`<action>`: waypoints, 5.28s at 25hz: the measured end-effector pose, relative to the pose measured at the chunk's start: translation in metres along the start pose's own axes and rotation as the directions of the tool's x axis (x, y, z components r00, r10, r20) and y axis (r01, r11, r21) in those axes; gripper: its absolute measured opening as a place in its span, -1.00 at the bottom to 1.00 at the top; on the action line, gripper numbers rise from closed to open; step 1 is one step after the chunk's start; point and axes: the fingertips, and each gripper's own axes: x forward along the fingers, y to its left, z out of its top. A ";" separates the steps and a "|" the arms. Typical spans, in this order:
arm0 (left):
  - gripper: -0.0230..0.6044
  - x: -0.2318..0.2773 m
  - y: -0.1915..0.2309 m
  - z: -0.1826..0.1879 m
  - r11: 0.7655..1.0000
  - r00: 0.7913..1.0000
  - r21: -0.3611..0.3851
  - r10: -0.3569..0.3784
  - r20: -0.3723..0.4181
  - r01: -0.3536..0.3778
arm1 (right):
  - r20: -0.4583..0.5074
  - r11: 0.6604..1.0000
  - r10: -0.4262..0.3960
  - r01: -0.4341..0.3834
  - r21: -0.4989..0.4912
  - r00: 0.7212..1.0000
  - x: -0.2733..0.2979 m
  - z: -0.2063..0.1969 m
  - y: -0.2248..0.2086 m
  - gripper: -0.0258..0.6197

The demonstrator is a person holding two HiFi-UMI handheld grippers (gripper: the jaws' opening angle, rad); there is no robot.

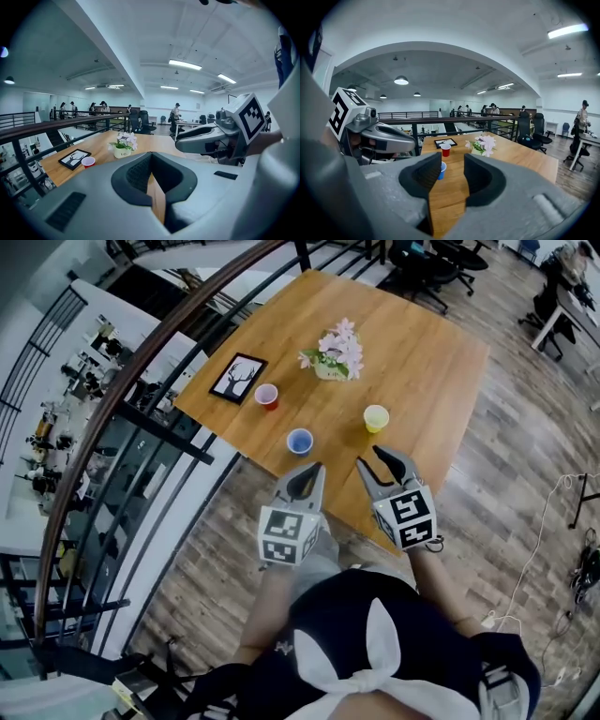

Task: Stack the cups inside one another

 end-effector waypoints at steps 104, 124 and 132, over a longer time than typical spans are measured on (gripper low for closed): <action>-0.88 0.105 0.166 -0.063 0.986 0.975 -0.099 -0.149 -0.166 0.134 | -0.407 0.931 -0.269 0.343 0.122 0.873 0.176 -0.114 -0.160 0.08; -0.88 0.094 0.168 -0.051 0.989 0.983 -0.093 -0.129 -0.131 0.117 | -0.180 0.952 -0.291 0.304 0.045 0.940 0.150 -0.004 -0.138 0.08; -0.88 0.089 0.172 -0.048 0.991 0.987 -0.091 -0.109 -0.122 0.099 | -0.162 0.960 -0.269 0.278 0.035 0.949 0.144 0.002 -0.122 0.08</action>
